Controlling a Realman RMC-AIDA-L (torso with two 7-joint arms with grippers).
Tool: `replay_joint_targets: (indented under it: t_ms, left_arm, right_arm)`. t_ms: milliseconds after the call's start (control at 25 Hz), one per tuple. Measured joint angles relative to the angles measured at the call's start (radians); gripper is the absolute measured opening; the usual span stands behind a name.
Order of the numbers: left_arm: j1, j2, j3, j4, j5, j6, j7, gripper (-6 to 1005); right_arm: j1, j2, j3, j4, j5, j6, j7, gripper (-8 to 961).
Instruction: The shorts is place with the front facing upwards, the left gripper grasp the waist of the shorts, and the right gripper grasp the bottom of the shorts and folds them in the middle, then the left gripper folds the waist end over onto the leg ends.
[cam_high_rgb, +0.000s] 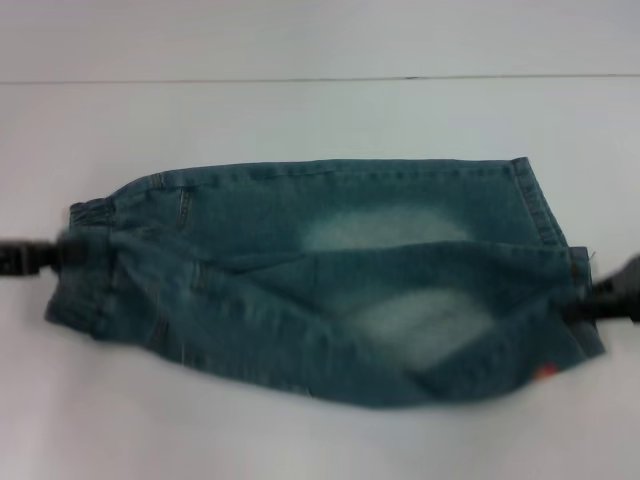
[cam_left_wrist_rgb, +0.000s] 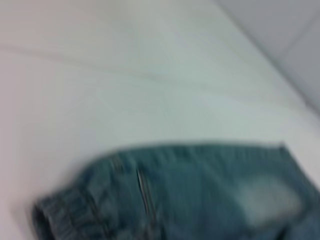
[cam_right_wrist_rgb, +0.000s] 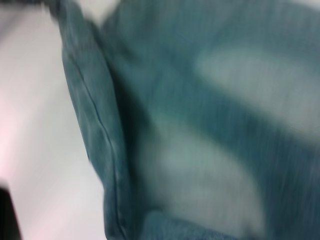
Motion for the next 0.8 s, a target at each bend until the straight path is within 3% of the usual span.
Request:
replay_joint_targets:
  t_ms: [320, 560, 800]
  left_arm:
    - [-0.025, 0.0, -0.054, -0.076, -0.078, -0.106, -0.065, 29]
    - [-0.046, -0.009, -0.041, -0.149, -0.098, -0.242, -0.061, 29]
    - [-0.046, -0.02, -0.039, -0.178, -0.093, -0.369, -0.029, 30]
  right_arm:
    - [-0.097, -0.006, 0.067, 0.104, 0.394, 0.125, -0.065, 43]
    - [-0.138, 0.035, 0.07, 0.182, 0.58, 0.28, -0.133, 42]
    - [-0.146, 0.081, 0.076, 0.206, 0.629, 0.474, -0.203, 42]
